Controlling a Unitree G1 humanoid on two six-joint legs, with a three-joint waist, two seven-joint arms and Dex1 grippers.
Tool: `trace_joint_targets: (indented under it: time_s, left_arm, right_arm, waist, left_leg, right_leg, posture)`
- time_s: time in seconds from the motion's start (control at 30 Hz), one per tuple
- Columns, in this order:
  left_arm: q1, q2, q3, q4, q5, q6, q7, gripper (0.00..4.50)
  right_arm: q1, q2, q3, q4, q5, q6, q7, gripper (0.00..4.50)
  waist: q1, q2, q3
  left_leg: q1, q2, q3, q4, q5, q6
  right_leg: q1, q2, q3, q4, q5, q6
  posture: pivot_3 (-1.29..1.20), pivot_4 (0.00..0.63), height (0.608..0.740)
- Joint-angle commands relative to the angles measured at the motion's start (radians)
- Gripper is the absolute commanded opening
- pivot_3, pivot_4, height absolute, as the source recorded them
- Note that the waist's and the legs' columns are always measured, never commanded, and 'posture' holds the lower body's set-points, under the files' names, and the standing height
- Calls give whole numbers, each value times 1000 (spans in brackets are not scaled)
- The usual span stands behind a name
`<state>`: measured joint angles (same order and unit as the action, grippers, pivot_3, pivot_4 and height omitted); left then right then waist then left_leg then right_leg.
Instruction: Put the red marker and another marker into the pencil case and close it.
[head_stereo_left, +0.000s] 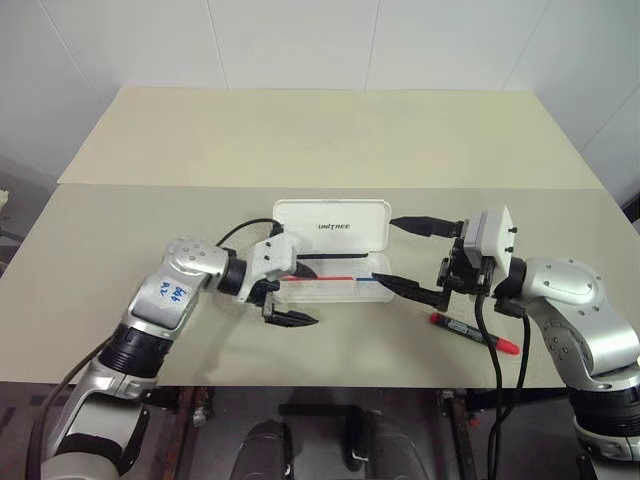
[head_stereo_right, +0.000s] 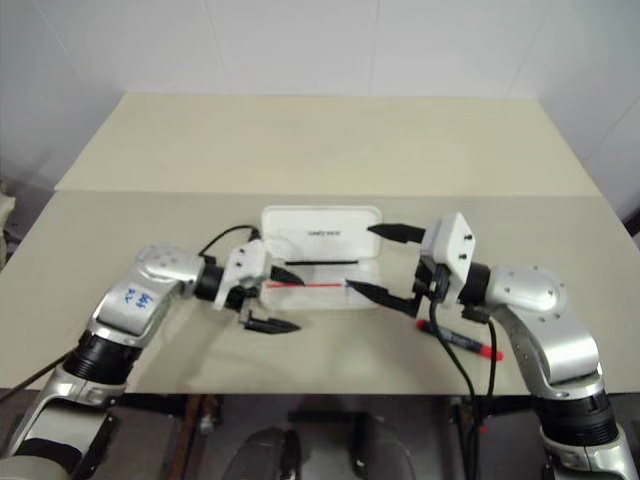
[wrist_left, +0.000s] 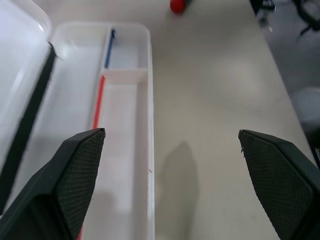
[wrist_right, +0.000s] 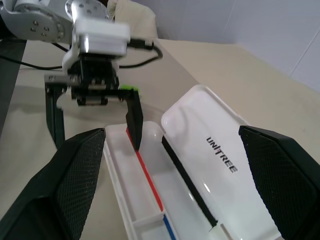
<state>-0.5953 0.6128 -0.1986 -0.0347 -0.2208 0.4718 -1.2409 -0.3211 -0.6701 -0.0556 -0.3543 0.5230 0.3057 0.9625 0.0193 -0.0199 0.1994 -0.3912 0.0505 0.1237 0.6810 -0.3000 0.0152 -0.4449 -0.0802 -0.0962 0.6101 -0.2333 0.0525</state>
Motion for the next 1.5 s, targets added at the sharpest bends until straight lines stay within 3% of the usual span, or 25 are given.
trace_joint_targets:
  time_s: [0.03,0.27,0.57,1.07,1.2,1.47,1.5]
  left_arm:
    - [44,27,102,-37,-100,-17,-24,4478]
    - [123,21,283,-61,-283,-116,-68,4478]
    - [158,126,358,-81,-409,-42,-135,4478]
    - [92,200,301,24,-406,-52,-293,4478]
    - [79,209,301,34,-405,-67,-289,4500]
    - [70,215,300,61,-396,-101,-283,4500]
    - [70,212,300,63,-394,-106,-280,4500]
  right_arm:
    - [37,-33,-70,-28,35,9,7,4500]
    - [246,-132,-190,-64,61,43,51,4500]
    - [479,-203,-269,101,-21,-72,190,4500]
    - [312,-193,-140,562,-179,-292,314,4500]
    - [336,-194,-105,613,-208,-361,348,3596]
    - [344,-174,-94,604,-200,-412,337,744]
    - [343,-172,-95,597,-196,-415,335,605]
  waist:
    - [0,0,0]
    - [7,0,0]
    - [1,0,0]
    - [1,0,0]
    - [1,0,0]
    - [-2,-8,-4]
    - [-2,-8,-4]
  left_leg:
    - [0,0,0,0,0,0]
    - [-1,0,-1,0,0,0]
    - [1,0,1,0,0,-1]
    - [1,1,2,-1,1,-2]
    - [2,1,2,-1,1,-2]
    - [3,2,2,0,1,-3]
    - [3,2,3,0,1,-2]
  right_leg:
    - [0,0,0,0,0,0]
    - [0,-1,-1,-1,0,0]
    - [1,0,0,-2,-1,-1]
    - [0,1,1,-4,-1,-2]
    - [1,1,1,-3,-1,-2]
    - [2,1,1,-3,-1,-2]
    - [2,1,1,-3,0,-2]
  posture:
    - [0,150,740]
    - [0,150,740]
    - [0,150,740]
    - [0,150,740]
    - [0,150,740]
    - [0,150,740]
    - [0,150,740]
